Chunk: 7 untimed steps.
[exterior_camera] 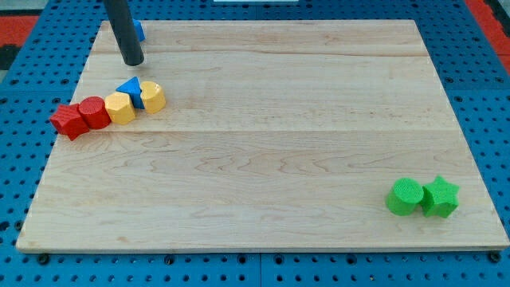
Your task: Move the yellow hexagon towards the right
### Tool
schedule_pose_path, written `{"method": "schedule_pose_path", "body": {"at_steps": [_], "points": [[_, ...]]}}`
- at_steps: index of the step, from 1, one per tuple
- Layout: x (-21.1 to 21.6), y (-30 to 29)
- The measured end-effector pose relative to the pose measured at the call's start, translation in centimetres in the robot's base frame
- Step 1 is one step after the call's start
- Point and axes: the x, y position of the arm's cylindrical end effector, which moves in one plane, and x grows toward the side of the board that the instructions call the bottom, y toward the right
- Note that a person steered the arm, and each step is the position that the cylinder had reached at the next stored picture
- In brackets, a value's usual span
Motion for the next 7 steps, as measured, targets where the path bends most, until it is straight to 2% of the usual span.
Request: {"method": "schedule_pose_path", "body": {"at_steps": [2,4,6,7], "points": [[1.9,3.8],[-3.9,3.3],[2.9,-10.0],[7.6,-10.2]]}}
